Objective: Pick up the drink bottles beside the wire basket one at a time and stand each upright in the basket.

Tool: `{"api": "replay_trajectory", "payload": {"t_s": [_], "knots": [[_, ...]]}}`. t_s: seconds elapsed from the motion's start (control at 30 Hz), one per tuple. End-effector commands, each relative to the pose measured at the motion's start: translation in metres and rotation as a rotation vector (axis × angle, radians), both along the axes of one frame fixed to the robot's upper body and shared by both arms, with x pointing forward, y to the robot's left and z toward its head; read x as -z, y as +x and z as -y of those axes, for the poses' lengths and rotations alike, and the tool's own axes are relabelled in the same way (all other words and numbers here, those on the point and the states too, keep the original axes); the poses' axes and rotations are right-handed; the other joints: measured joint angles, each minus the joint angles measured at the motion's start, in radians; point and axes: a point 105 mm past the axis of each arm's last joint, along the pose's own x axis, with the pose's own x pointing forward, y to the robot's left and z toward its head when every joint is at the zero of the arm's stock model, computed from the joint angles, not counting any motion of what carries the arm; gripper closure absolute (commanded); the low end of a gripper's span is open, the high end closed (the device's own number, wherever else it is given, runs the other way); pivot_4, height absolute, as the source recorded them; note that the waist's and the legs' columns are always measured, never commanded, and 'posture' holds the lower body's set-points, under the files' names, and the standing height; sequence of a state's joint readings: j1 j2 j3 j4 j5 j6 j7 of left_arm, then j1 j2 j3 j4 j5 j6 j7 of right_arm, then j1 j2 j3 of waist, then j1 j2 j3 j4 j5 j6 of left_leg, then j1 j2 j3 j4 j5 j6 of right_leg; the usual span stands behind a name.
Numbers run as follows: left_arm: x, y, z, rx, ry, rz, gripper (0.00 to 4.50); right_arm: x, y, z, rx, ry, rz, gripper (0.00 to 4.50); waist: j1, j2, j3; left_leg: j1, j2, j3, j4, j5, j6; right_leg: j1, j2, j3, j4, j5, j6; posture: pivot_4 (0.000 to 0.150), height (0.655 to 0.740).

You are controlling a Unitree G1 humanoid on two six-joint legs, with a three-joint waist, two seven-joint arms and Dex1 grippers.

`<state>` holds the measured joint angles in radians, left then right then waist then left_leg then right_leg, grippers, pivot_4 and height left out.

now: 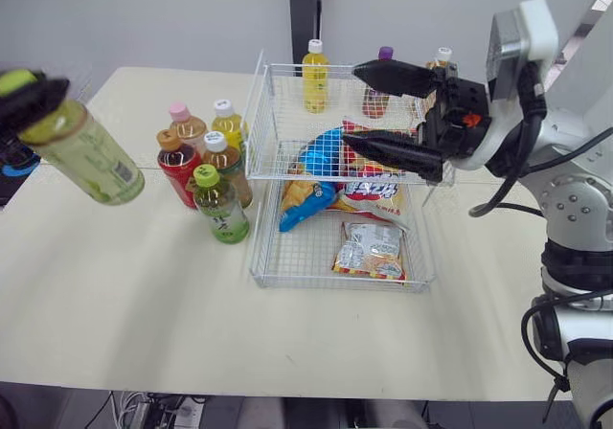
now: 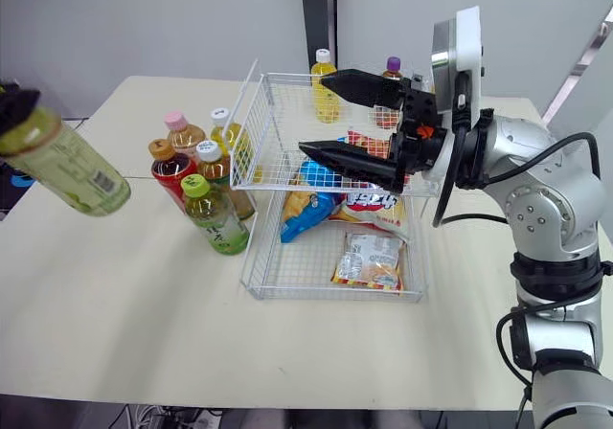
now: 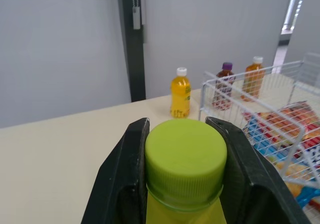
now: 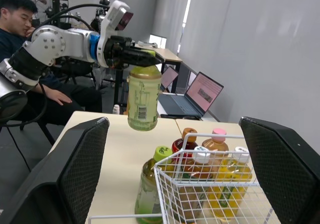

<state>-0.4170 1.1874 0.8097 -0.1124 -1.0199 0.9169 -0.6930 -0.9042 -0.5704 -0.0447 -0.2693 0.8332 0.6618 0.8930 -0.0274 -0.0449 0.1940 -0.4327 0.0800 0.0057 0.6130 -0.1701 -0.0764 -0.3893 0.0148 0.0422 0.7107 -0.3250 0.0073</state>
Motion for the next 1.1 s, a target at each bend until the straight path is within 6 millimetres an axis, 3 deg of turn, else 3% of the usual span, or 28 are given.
{"api": "replay_trajectory", "payload": {"t_s": [0.03, 0.23, 0.5, 0.63, 0.87, 0.97, 1.1], "knots": [[-0.044, -0.012, 0.016, 0.096, -0.001, 0.132, 3.13, -0.029, -0.005, 0.015, 0.037, 0.033, 0.090, 0.00, 0.001, 0.000, 0.002, 0.000, 0.000, 0.000, 0.000, 0.000, 0.000, 0.000, 0.000, 0.000, 0.000, 0.000, 0.000, 0.150, 0.7400], [-0.083, -0.003, 0.059, 0.309, -0.014, 0.240, 3.13, -0.048, -0.005, 0.033, 0.162, 0.057, 0.128, 0.00, 0.002, 0.000, 0.003, -0.001, 0.000, 0.000, -0.001, 0.000, 0.000, 0.000, 0.000, 0.000, -0.002, 0.001, -0.001, 0.150, 0.7400], [-0.111, 0.038, 0.121, 0.556, -0.070, 0.327, 3.13, -0.041, -0.009, 0.052, 0.331, 0.061, 0.152, 0.00, 0.002, 0.000, 0.003, -0.002, -0.001, 0.001, -0.001, 0.000, 0.000, -0.001, 0.001, 0.000, -0.001, 0.001, -0.001, 0.150, 0.7400], [-0.108, 0.071, 0.167, 0.606, -0.043, 0.346, 3.13, -0.035, -0.009, 0.063, 0.432, 0.058, 0.156, 0.00, 0.003, 0.000, 0.003, -0.002, -0.001, 0.002, 0.000, 0.000, 0.000, -0.001, 0.001, 0.001, -0.001, 0.001, -0.001, 0.150, 0.7400], [-0.086, 0.103, 0.263, 0.708, 0.076, 0.312, 3.13, -0.018, -0.005, 0.085, 0.591, 0.059, 0.127, 0.00, 0.001, 0.001, 0.004, -0.003, -0.002, 0.003, 0.000, 0.000, 0.000, -0.001, 0.001, 0.002, -0.002, 0.001, -0.001, 0.150, 0.7400], [-0.083, 0.111, 0.281, 0.713, 0.084, 0.309, 3.13, -0.013, -0.005, 0.087, 0.615, 0.062, 0.118, 0.00, -0.007, 0.003, 0.005, -0.003, -0.003, 0.003, -0.001, 0.000, 0.000, -0.001, 0.001, 0.003, -0.004, 0.001, -0.001, 0.150, 0.7400], [-0.061, 0.136, 0.304, 0.627, 0.142, 0.277, 3.13, -0.008, -0.007, 0.085, 0.618, 0.070, 0.110, 0.00, -0.013, 0.007, 0.007, -0.003, -0.003, 0.005, -0.001, 0.000, 0.000, -0.001, 0.002, 0.005, -0.004, 0.000, 0.000, 0.150, 0.7400]]}}
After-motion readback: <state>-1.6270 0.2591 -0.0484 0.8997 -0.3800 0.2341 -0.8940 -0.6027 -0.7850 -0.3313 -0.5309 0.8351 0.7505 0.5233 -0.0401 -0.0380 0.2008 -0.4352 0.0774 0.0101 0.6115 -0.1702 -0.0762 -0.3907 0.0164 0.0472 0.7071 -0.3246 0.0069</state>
